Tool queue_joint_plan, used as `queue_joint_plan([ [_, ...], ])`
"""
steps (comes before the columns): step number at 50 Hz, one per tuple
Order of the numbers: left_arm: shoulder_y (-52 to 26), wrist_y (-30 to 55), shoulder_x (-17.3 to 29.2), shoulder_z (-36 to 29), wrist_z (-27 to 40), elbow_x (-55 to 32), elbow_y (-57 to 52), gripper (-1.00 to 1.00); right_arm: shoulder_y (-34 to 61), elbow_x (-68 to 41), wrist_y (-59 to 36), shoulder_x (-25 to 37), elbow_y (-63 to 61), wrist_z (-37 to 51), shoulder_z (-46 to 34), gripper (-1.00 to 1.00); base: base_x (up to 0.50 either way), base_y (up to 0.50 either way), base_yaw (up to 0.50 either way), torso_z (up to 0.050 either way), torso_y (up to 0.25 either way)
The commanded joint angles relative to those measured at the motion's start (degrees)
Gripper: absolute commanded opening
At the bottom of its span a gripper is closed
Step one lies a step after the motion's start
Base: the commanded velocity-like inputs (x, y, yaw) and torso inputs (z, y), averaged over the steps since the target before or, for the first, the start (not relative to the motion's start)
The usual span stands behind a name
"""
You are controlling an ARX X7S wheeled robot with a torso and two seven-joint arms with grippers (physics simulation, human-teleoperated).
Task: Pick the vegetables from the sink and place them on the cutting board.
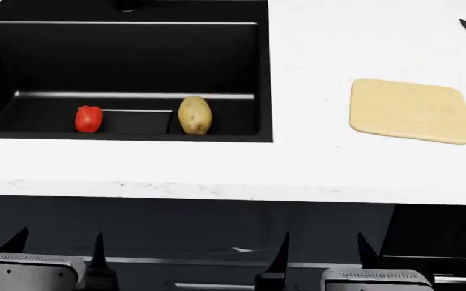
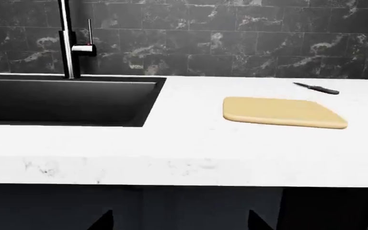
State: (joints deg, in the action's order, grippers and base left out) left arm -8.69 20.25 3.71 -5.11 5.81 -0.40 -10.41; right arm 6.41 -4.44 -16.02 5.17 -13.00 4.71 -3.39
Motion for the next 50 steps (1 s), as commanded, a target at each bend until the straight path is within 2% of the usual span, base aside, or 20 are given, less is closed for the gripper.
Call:
queue_joint_plan([
  [1, -13.55, 29.59, 1.61, 2.88, -3.28, -3.27, -19.90, 1.00, 14.74, -2.72, -33.86, 3.83, -23.25, -0.15, 3.23, 1.00, 0.00, 0.00, 0.00, 0.000, 0.000],
  [5, -24.05, 42.31, 2.34, 2.72, -4.21, -4.67, -24.78, 1.00, 25.62, -4.38, -48.98, 6.00, -28.67, -0.69, 3.20, 1.00, 0.00, 0.00, 0.00, 0.000, 0.000],
  [8, -30.70, 50.94, 2.06, 4.41, -6.21, -7.35, -24.24, 1.00, 34.74, -6.15, -56.71, 6.43, -27.50, -1.98, 4.56, 1.00, 0.00, 0.00, 0.00, 0.000, 0.000],
  [10, -34.78, 51.93, 2.34, 3.89, -6.22, -7.27, -20.72, 1.00, 42.43, -8.11, -61.75, 6.44, -23.51, -4.10, 4.83, 1.00, 0.00, 0.00, 0.00, 0.000, 0.000],
  [13, -42.61, 54.06, 1.08, 5.18, -6.46, -7.85, -9.74, 1.00, 49.90, -7.84, -61.07, 7.17, -13.94, -5.01, 2.96, 1.00, 0.00, 0.00, 0.00, 0.000, 0.000],
  [16, -48.36, 49.76, 1.66, 1.14, -6.06, -6.09, 0.35, 1.00, 54.77, -6.80, -57.77, 7.66, -2.43, -5.88, 0.13, 1.00, 0.00, 0.00, 0.00, 0.000, 0.000],
  [20, -57.15, 45.12, 0.90, -0.33, -5.83, -5.19, 13.44, 1.00, 61.28, -5.37, -50.18, 7.14, 13.49, -6.64, -1.11, 1.00, 0.00, 0.00, 0.00, 0.000, 0.000],
  [23, -65.76, 35.14, 0.23, -0.39, -4.73, -3.81, 34.82, 1.00, 66.65, -4.01, -45.34, 7.17, 24.38, -7.03, -2.50, 1.00, 0.00, 0.00, 0.00, 0.000, 0.000],
  [28, -77.37, 19.50, -1.38, -1.28, -3.24, -2.35, 63.18, 1.00, 71.98, -3.20, -39.16, 6.96, 37.29, -9.00, -4.44, 1.00, 0.00, 0.00, 0.00, 0.000, 0.000],
  [31, -84.90, 9.58, -3.42, -1.58, -2.27, -2.70, 81.88, 1.00, 76.57, -2.43, -31.14, 6.17, 51.72, -10.73, -5.46, 1.00, 0.00, 0.00, 0.00, 0.000, 0.000],
  [33, -86.28, 7.91, -3.55, -2.39, -1.65, -2.97, 85.33, 1.00, 78.83, -1.65, -27.28, 5.62, 58.53, -11.04, -6.33, 1.00, 0.00, 0.00, 0.00, 0.000, 0.000],
  [34, -86.06, 8.23, -3.67, -5.06, -1.38, -2.93, 85.35, 1.00, 80.12, -1.35, -26.12, 5.28, 61.86, -11.21, -6.70, 1.00, 0.00, 0.00, 0.00, 0.000, 0.000],
  [37, -85.60, 9.31, -3.59, -6.11, -0.69, -4.52, 85.38, 1.00, 81.27, -1.47, -24.85, 4.97, 65.23, -11.40, -6.60, 1.00, 0.00, 0.00, 0.00, 0.000, 0.000],
  [43, -84.34, 8.61, -3.40, -7.43, -0.84, -4.77, 85.37, 1.00, 78.66, -1.76, -26.56, 5.63, 61.38, -13.08, -7.51, 1.00, 0.10, 0.00, 0.00, 0.000, 0.000],
  [50, -83.78, 8.20, -2.85, -7.61, -1.68, -3.09, 85.36, 1.00, 77.44, -2.19, -27.12, 5.82, 59.44, -13.45, -7.54, 1.00, 0.47, 0.05, 0.00, 0.000, 0.000],
])
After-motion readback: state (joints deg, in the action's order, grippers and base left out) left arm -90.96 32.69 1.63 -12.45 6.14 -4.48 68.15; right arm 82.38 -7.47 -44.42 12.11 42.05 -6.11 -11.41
